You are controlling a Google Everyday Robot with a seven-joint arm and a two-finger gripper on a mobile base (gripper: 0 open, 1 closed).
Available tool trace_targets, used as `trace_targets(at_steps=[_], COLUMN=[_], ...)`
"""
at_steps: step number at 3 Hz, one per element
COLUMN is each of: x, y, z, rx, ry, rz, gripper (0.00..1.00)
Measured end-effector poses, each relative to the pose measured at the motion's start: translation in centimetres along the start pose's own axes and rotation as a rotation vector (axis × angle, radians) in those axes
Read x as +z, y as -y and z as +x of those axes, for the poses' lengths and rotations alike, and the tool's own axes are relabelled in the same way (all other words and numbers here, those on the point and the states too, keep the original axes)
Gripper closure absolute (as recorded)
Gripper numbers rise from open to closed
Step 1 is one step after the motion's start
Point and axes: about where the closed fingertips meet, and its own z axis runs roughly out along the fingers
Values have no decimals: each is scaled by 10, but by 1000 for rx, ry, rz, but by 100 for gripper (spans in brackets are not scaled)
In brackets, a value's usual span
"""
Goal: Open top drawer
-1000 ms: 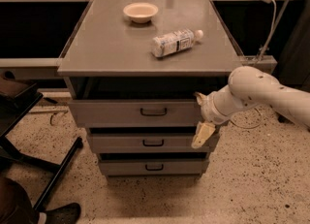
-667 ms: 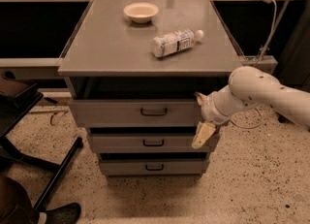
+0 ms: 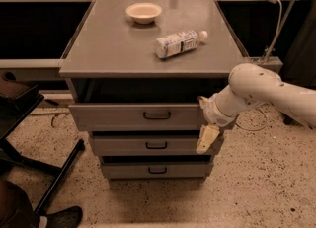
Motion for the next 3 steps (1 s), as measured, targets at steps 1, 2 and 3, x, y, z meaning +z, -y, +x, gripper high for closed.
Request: trace_targets(at_steps=[1,2,3], x=[-1,-2,-5], y=[0,-7,-29], z=[-1,-1,-5], rx=[0,-2,-15], ry=[0,-12,-55], rz=[0,-27,-97], gripper=[0,0,0])
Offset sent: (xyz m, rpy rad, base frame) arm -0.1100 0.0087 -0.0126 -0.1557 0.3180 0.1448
